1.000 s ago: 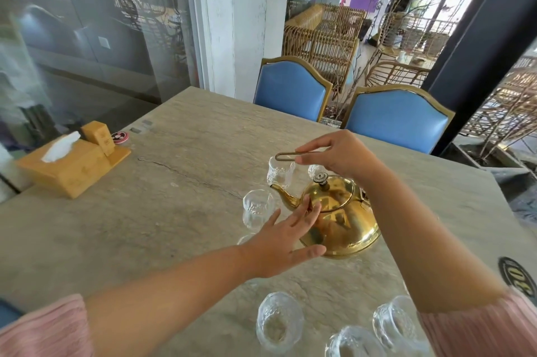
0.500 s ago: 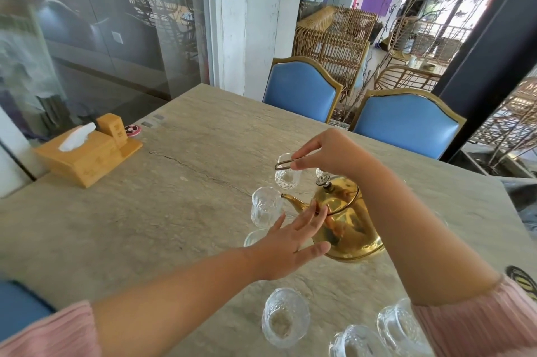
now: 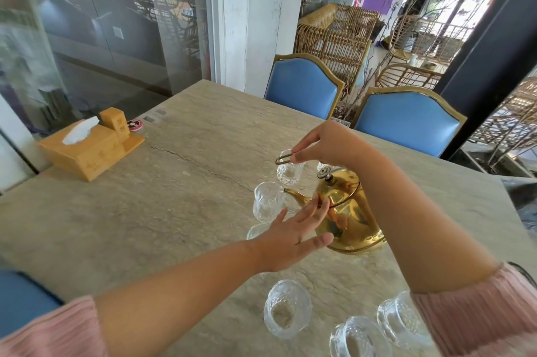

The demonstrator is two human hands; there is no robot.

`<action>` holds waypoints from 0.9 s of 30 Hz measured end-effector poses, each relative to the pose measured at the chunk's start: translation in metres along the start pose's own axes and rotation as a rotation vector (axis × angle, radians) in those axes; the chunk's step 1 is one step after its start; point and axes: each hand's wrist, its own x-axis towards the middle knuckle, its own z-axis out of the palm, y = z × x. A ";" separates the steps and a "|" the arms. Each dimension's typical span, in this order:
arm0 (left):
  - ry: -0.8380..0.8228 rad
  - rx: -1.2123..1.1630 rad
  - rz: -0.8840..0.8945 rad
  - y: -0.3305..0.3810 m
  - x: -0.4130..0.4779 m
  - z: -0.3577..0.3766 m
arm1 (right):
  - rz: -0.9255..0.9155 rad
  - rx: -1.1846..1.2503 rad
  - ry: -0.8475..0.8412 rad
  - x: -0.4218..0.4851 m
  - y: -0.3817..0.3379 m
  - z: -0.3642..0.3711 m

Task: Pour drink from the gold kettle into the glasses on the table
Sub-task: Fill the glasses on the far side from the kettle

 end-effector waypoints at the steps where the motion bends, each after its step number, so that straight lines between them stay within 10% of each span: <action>1: 0.001 -0.003 0.001 0.000 0.000 0.000 | 0.001 -0.006 0.000 0.000 -0.001 0.000; 27: 0.010 -0.020 0.003 0.003 0.001 -0.008 | -0.005 -0.083 -0.006 0.002 -0.010 -0.003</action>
